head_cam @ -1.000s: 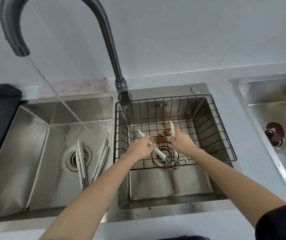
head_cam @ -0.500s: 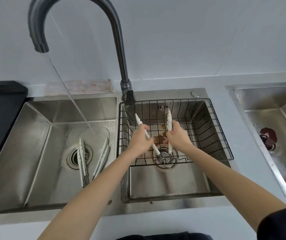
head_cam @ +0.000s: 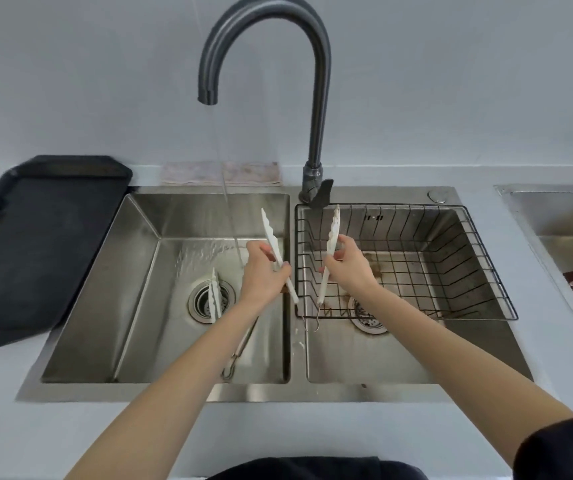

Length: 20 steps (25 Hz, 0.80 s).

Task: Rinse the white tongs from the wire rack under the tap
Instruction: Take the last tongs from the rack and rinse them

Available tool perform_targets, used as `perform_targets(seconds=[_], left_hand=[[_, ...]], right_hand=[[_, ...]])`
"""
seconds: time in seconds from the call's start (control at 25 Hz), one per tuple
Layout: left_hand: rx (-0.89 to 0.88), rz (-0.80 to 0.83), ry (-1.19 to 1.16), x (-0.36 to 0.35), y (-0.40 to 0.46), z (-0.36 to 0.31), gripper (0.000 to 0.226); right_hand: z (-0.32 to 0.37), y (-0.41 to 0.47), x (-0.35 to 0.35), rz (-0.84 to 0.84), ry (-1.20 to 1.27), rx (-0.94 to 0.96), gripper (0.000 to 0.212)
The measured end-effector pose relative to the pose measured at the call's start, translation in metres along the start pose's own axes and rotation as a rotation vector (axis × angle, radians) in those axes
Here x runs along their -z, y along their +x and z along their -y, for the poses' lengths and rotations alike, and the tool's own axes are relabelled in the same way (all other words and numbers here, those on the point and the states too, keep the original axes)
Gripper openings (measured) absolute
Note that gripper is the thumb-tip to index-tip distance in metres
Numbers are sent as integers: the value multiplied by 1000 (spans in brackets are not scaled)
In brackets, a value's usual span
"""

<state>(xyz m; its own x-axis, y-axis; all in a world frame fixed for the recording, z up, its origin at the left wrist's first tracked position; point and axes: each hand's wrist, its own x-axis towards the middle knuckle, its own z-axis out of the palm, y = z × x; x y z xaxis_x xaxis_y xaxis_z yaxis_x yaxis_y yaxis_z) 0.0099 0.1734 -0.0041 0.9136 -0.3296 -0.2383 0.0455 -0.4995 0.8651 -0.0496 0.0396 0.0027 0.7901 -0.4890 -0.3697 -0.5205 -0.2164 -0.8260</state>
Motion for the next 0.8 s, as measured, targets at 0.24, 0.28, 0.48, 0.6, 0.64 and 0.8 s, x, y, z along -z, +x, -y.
perform_targets(seconds=[0.24,0.28,0.48,0.6,0.64,0.8], left_hand=[[109,-18,-150,61,11,26,49],[123,-13,-165,70,14,30,48],[114,-5,-160,108,31,50,39],[74,5,-125,127,43,60,41],[55,9,-102,131,47,62,41],[29,-22,-163,143,60,67,41]], right_hand=[[27,3,-62,28,44,12,55],[32,4,-71,29,50,15,54],[46,22,-114,23,90,-43,52],[57,36,-135,3,364,-181,47],[63,41,-139,-3,518,-236,42],[82,60,-147,-6,899,-355,16]])
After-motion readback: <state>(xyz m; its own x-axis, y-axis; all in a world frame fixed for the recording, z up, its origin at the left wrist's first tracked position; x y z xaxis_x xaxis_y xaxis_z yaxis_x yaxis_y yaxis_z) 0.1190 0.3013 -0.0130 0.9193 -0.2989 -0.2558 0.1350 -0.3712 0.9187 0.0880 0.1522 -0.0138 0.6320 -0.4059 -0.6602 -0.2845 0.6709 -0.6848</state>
